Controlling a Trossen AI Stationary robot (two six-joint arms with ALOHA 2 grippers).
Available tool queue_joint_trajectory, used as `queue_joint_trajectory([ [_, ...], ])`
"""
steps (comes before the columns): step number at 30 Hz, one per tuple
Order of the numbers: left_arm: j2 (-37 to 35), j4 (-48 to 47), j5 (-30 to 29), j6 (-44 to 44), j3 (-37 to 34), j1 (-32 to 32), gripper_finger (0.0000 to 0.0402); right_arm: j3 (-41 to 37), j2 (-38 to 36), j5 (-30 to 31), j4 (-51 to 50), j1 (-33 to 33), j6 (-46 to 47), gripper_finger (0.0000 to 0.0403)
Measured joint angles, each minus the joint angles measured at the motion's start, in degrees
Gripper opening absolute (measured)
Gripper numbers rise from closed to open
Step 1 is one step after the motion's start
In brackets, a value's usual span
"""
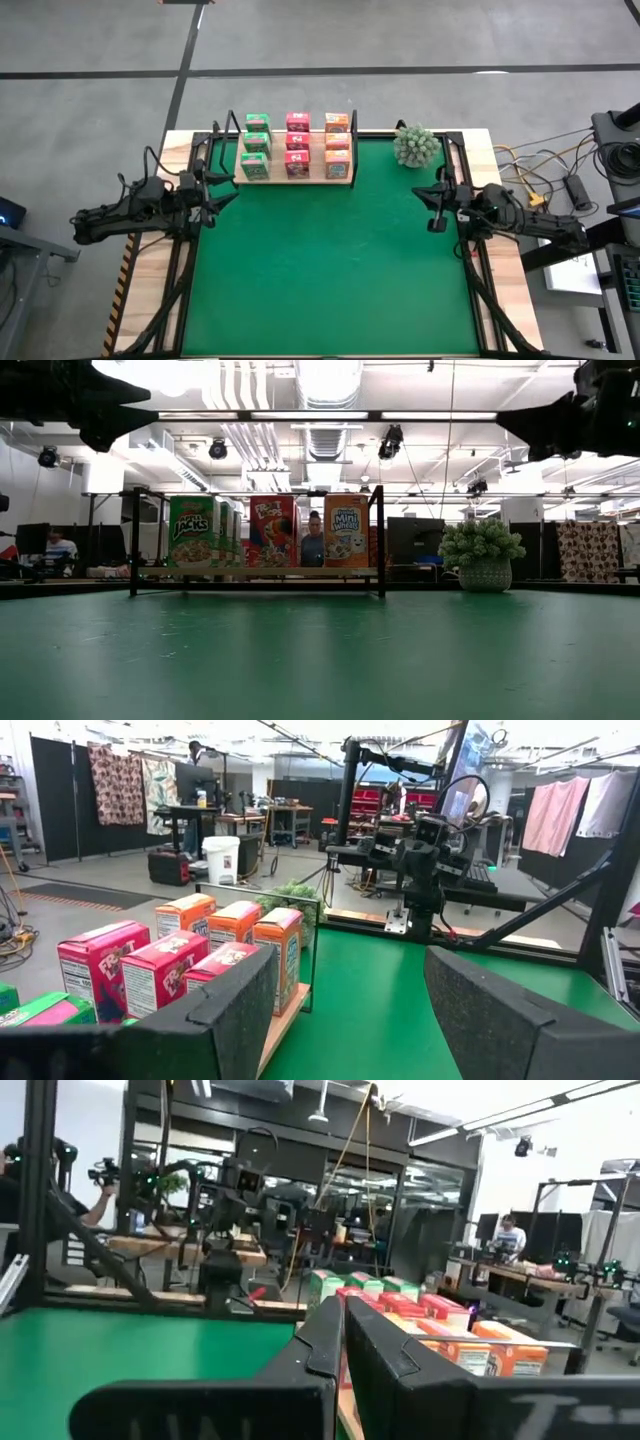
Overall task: Stack cereal on shelf
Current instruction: Return to Home Position
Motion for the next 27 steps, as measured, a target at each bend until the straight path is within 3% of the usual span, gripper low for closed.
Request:
queue_joint_trajectory([
  [8,0.00,-0.02,0.07,0.00,0.00,0.01,0.0236,-0.02,0.24,0.01,-2.92,0.00,10.12,0.0009],
  [27,0.04,-0.02,0.08,0.02,0.00,0.00,0.0236,-0.02,2.42,0.01,-8.95,0.00,9.58,0.0009],
])
